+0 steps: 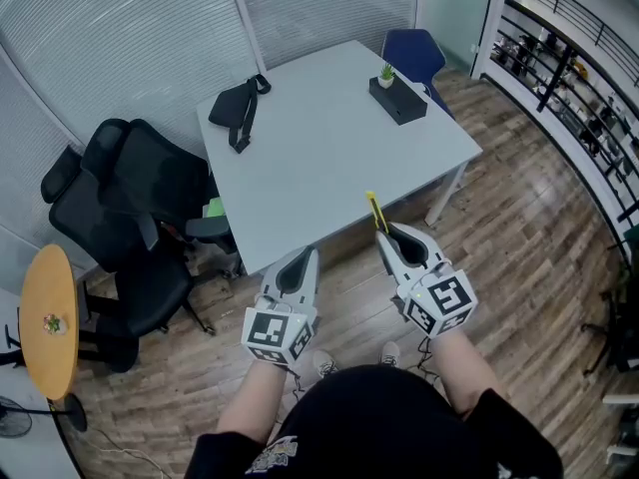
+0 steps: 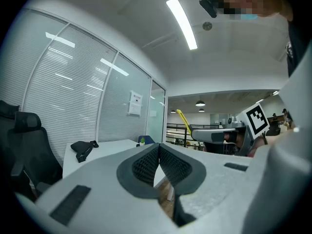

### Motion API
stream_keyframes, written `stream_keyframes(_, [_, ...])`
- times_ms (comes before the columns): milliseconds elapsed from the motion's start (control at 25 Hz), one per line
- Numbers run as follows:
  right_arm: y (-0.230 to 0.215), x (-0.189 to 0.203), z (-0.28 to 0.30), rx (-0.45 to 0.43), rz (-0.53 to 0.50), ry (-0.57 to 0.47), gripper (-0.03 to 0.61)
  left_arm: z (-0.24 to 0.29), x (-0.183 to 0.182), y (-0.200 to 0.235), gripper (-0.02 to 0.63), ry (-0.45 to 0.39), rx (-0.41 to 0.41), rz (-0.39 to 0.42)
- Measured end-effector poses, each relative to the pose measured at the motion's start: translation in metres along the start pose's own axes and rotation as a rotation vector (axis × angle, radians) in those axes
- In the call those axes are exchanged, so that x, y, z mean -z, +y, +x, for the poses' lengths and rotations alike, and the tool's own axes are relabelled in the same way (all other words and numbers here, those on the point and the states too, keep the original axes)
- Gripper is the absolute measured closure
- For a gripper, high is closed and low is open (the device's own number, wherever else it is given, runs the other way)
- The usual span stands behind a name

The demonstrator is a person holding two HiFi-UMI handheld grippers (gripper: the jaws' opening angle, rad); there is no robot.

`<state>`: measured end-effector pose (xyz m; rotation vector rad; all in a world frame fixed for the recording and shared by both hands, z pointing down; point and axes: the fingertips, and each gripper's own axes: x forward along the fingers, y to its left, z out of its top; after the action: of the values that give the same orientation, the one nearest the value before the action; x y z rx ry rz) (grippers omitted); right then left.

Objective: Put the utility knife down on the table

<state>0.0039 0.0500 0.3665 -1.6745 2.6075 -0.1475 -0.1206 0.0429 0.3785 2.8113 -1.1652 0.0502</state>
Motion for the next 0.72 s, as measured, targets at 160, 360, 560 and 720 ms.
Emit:
stream_keyframes(160, [-0.007,0.001,-0.008,-0.010,0.001,0.000,0.519,0.004,0.002,-0.012,0.607,0.006,-0.002,0.008])
stream_keyframes(360, [-0.026,0.003,-0.021,-0.022,0.009,0.002,0.520,0.015,0.005,-0.032,0.607,0.013,-0.014,0.012])
stream_keyframes(560, [-0.046,0.003,-0.036,-0.041,0.012,0.001,0.520,0.027,0.006,-0.056,0.608,0.015,-0.029,0.019])
stream_keyframes(720, [-0.062,0.002,-0.049,-0.057,0.011,-0.002,0.520,0.038,0.006,-0.075,0.607,0.014,-0.042,0.027])
